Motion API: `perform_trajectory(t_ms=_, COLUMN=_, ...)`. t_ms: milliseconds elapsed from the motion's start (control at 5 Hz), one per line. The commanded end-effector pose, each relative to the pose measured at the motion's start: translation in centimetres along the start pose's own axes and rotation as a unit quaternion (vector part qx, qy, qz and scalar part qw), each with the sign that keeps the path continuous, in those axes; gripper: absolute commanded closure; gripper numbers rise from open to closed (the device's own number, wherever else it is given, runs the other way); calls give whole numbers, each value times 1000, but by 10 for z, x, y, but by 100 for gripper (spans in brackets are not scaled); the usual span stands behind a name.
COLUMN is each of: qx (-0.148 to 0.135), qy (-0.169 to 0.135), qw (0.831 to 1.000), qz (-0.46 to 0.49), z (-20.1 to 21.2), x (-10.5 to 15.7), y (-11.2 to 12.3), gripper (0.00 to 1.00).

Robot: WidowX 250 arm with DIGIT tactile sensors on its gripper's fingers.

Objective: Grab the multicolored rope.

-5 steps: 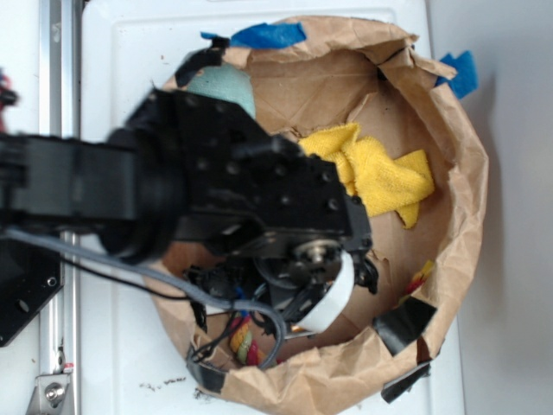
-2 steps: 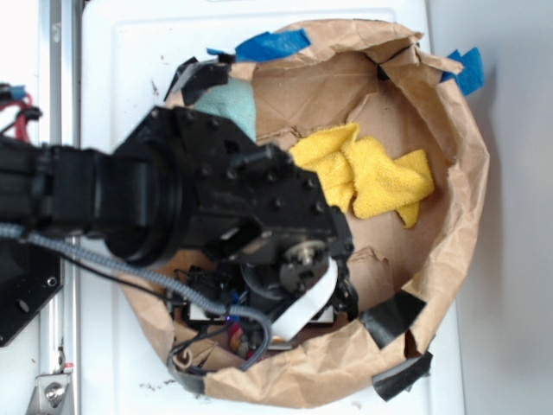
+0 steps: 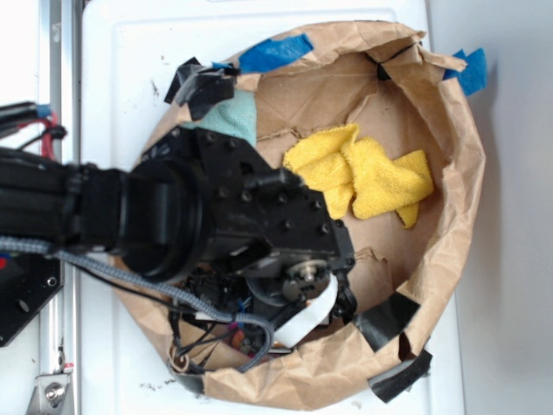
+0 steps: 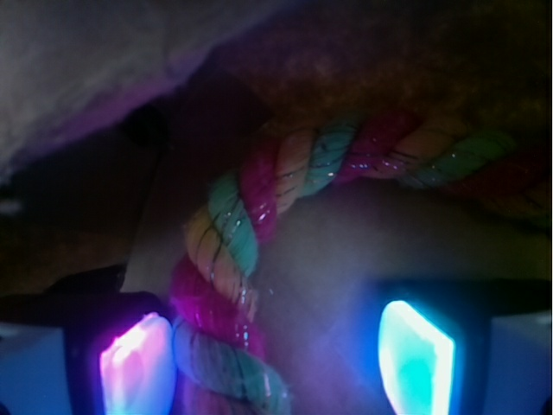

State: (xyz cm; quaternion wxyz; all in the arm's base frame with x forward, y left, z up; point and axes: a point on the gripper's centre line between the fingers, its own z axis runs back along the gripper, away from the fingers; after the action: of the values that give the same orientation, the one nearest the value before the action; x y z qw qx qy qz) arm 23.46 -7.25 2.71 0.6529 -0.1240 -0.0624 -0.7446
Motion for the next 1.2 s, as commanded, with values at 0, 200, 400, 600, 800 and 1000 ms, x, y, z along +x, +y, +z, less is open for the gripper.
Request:
perform_trajectory(t_ms=0, qx=17, qy=-1, qw=1000, qz=19, z=4, x=-6, y=-2, gripper=100)
perform_trajectory(t_ms=200, qx=18, qy=5, qw=999, qz=30, z=1, x=-10, y=-2, gripper=100)
perform_trajectory(t_ms=400, qx=24, qy=7, qw=999, qz=45, z=2, x=-15, y=3, gripper=100)
perform_trajectory(t_ms=600, qx=34, qy=4, qw=998, qz=57, z=8, x=-16, y=6, gripper=100)
perform_trajectory(t_ms=800, qx=54, qy=0, qw=995, qz=86, z=17, x=-20, y=12, gripper=100)
perform_trajectory(t_ms=1000, qx=73, qy=-12, qw=990, qz=116, z=30, x=-25, y=18, gripper=100)
